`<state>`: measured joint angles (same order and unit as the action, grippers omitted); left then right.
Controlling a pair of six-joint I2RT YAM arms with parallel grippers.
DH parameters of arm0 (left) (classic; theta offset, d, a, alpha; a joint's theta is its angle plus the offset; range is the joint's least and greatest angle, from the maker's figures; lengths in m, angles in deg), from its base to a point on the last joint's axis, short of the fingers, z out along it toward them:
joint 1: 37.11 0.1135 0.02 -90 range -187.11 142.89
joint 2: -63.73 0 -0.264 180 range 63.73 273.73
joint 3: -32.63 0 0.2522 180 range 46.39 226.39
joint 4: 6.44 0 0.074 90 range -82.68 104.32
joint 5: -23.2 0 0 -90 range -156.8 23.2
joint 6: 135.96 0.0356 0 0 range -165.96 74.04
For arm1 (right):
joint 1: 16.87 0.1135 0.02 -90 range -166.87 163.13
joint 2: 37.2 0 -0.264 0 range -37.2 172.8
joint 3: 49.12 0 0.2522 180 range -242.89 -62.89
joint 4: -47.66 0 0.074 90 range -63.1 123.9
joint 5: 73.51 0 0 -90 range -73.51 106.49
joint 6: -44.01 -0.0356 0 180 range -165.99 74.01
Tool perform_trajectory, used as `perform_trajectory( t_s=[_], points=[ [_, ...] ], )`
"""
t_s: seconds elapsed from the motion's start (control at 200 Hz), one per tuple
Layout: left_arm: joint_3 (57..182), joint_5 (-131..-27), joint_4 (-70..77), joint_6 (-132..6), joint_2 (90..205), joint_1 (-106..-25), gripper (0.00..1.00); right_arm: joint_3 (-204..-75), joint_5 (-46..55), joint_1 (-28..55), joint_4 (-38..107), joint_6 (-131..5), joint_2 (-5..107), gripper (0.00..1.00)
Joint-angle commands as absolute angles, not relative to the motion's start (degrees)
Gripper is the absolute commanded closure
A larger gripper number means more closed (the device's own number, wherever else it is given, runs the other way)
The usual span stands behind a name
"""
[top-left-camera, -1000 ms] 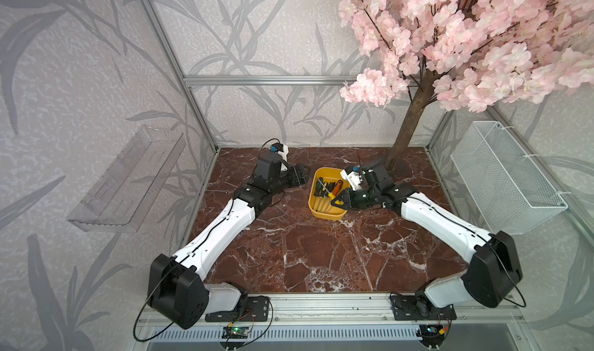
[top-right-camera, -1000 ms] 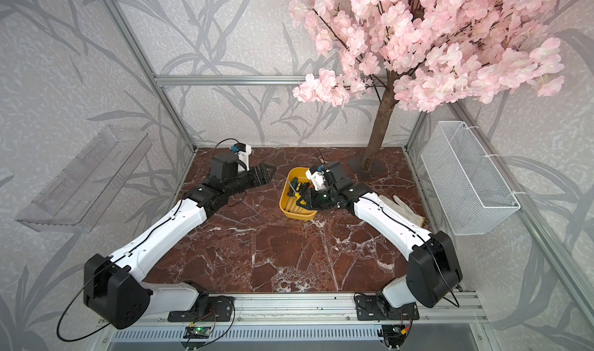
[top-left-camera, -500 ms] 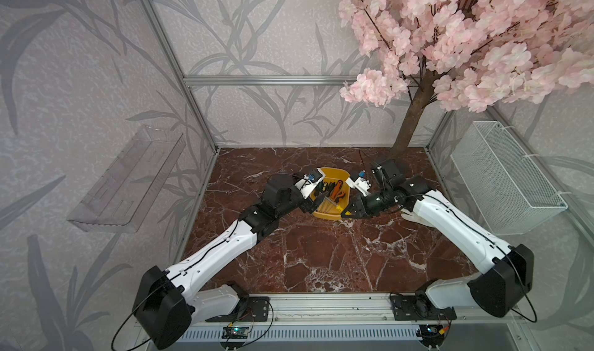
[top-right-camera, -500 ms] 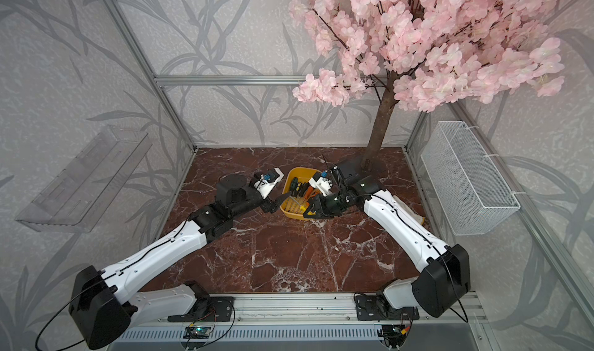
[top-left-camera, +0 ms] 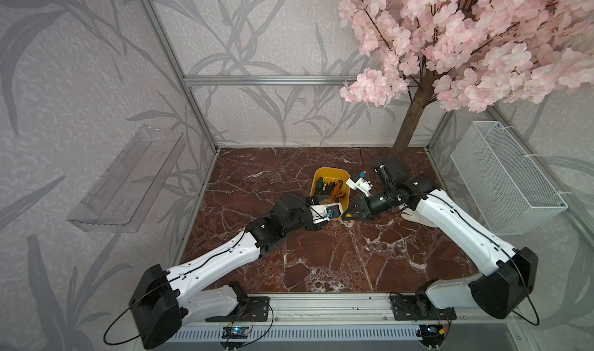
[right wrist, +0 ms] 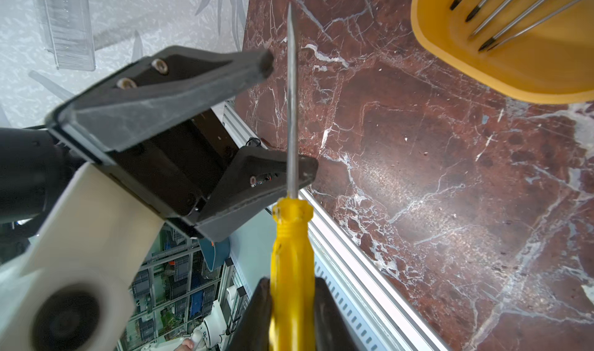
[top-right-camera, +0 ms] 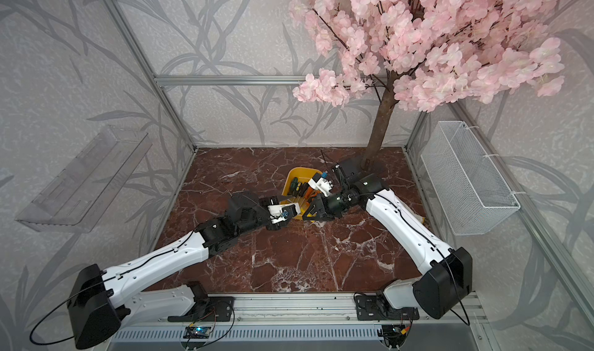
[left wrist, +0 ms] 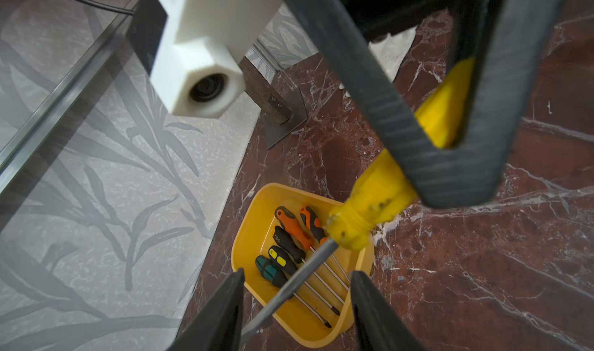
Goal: Put the screwdriver on the desktop into the storage box
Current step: Pick up the screwdriver from the center of the board.
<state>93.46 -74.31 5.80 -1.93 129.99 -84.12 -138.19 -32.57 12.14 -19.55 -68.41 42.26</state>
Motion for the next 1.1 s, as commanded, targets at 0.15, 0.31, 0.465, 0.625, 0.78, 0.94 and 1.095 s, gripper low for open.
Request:
perform_trajectory(
  t_s=[0.15,0.31,0.465,0.625,0.78,0.94,1.095],
  points=[
    [94.9,-74.6,7.9,1.9,131.0,-85.0,0.54,-139.9,-37.5,12.0,-21.1,-68.8,41.1,1.00],
    [96.1,-76.8,6.5,0.0,131.3,-85.4,0.62,-139.8,-37.6,12.0,-21.1,-69.2,41.7,1.00],
    [97.7,-78.0,8.0,0.0,132.1,-86.4,0.64,-140.1,-38.0,12.0,-20.5,-69.6,42.3,1.00],
    [98.2,-78.3,9.8,0.5,132.7,-88.0,0.76,-139.9,-38.3,12.0,-19.4,-70.3,42.7,1.00],
    [98.9,-78.1,11.0,0.6,133.0,-88.8,0.95,-139.8,-37.9,11.7,-19.4,-70.6,43.5,0.98],
    [98.8,-77.7,11.6,-0.7,133.5,-88.8,1.00,-139.6,-37.6,10.8,-16.9,-72.5,43.0,0.83],
    [97.4,-76.0,7.6,-7.9,133.2,-88.8,1.00,-138.9,-36.8,7.6,-14.5,-74.4,40.9,0.68]
  ],
)
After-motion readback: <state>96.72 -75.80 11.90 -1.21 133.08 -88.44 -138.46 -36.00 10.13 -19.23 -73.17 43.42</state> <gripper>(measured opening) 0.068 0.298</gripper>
